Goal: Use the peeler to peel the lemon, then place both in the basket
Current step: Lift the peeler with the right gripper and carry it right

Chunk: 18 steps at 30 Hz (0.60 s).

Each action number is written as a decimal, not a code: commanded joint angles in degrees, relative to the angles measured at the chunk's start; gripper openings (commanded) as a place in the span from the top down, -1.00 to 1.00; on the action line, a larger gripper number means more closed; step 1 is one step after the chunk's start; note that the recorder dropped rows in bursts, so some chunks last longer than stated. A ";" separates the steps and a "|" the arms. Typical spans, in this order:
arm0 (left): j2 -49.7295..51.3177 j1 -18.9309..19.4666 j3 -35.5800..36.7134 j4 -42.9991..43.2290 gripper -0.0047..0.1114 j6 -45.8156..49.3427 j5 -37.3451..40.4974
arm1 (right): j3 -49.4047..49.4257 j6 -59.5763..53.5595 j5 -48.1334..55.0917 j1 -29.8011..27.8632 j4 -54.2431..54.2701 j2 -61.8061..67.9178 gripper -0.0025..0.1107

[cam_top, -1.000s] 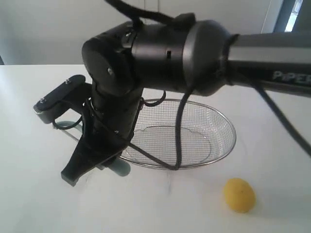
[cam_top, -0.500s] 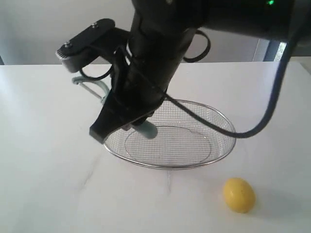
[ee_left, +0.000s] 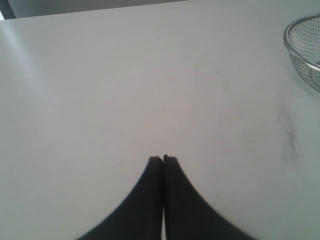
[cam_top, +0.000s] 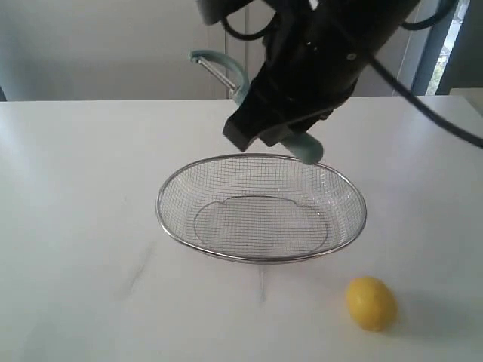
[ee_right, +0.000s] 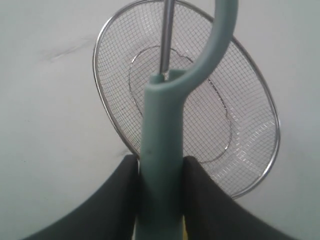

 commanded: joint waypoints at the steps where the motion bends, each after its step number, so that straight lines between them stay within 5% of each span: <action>1: -0.29 0.15 0.14 -0.40 0.92 -0.13 0.18 | 0.22 -0.72 1.61 -2.15 -0.71 -3.47 0.96; 18: -0.29 0.15 0.14 -0.40 0.92 -0.13 0.18 | 12.64 -6.17 1.72 -14.11 -2.59 -14.49 0.96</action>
